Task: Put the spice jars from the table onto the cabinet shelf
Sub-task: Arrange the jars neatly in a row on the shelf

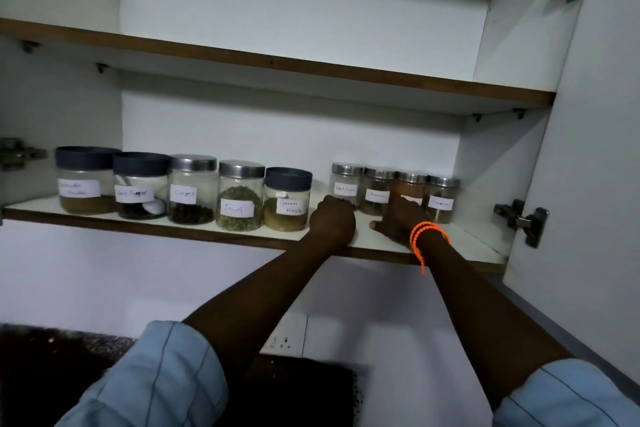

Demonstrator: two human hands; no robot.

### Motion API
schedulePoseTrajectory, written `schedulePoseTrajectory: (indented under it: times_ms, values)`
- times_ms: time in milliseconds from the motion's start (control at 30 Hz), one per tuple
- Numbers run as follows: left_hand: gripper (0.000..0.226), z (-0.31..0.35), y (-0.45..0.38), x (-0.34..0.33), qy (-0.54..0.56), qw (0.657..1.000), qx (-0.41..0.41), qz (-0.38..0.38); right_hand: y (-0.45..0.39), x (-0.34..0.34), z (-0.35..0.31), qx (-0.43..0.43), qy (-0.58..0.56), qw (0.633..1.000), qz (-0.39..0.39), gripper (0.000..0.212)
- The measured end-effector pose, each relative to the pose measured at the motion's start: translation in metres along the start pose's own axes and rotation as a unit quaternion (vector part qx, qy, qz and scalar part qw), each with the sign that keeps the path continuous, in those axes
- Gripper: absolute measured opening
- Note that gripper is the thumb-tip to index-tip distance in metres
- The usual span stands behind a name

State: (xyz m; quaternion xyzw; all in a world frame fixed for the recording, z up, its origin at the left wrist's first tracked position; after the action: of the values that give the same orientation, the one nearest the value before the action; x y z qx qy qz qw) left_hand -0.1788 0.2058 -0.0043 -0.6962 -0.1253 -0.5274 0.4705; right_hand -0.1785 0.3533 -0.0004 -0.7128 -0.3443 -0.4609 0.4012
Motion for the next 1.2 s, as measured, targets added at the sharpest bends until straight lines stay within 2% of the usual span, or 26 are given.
schedulePoseTrajectory:
  times_ms: [100, 167, 267, 333, 400, 467, 600, 733, 833, 1067, 1200]
  values:
    - [0.030, 0.014, 0.039, 0.028, 0.040, 0.996, -0.012, 0.074, 0.030, 0.004, -0.017, 0.047, -0.022, 0.997, -0.054, 0.051]
    - [0.020, 0.020, 0.076, 0.060, 0.027, 0.981, -0.043, 0.185, 0.048, 0.008, -0.032, 0.088, -0.105, 0.988, -0.072, 0.037]
    - [0.021, 0.002, 0.140, 0.106, 0.004, 0.925, -0.039, 0.377, 0.077, 0.011, -0.053, 0.131, -0.171, 0.975, -0.057, 0.047]
    - [0.033, -0.029, 0.172, 0.120, -0.020, 0.899, 0.051, 0.434, 0.090, 0.004, -0.067, 0.137, -0.207, 0.966, -0.068, 0.062]
    - [0.055, -0.064, 0.190, 0.115, 0.008, 0.892, 0.163, 0.422, 0.099, -0.001, -0.081, 0.132, -0.242, 0.958, -0.074, 0.075]
    - [0.075, -0.088, 0.195, 0.101, 0.037, 0.900, 0.221, 0.373, 0.105, -0.004, -0.096, 0.123, -0.257, 0.956, -0.067, 0.082]
    - [0.078, -0.100, 0.183, 0.080, 0.052, 0.932, 0.203, 0.295, 0.111, -0.012, -0.119, 0.089, -0.249, 0.963, -0.052, 0.071]
    - [0.082, -0.108, 0.169, 0.080, 0.038, 0.944, 0.202, 0.258, 0.113, -0.014, -0.126, 0.058, -0.247, 0.967, -0.024, 0.080]
    - [0.085, -0.116, 0.150, 0.080, 0.000, 0.962, 0.201, 0.187, 0.108, -0.010, -0.129, 0.045, -0.218, 0.975, 0.009, 0.080]
    - [0.077, -0.143, 0.104, 0.061, 0.068, 0.968, 0.226, 0.087, 0.077, -0.016, -0.129, 0.003, -0.170, 0.985, 0.012, 0.080]
    - [0.079, -0.161, 0.080, 0.049, 0.081, 0.969, 0.225, 0.067, 0.060, -0.018, -0.133, -0.012, -0.165, 0.986, 0.029, 0.084]
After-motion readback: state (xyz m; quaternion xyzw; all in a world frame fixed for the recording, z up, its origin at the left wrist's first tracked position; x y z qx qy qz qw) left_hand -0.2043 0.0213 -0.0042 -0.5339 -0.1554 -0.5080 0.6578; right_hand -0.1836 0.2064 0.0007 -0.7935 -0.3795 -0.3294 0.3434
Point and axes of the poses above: each hand's wrist, its own y-axis away from the middle knuckle, its own x-axis out of the back of the hand, z = x × y, the point moved 10 cm from there along -y, towards the middle knuckle, and after that the axes turned 15 degrees about -x, right-handed, at the moved point
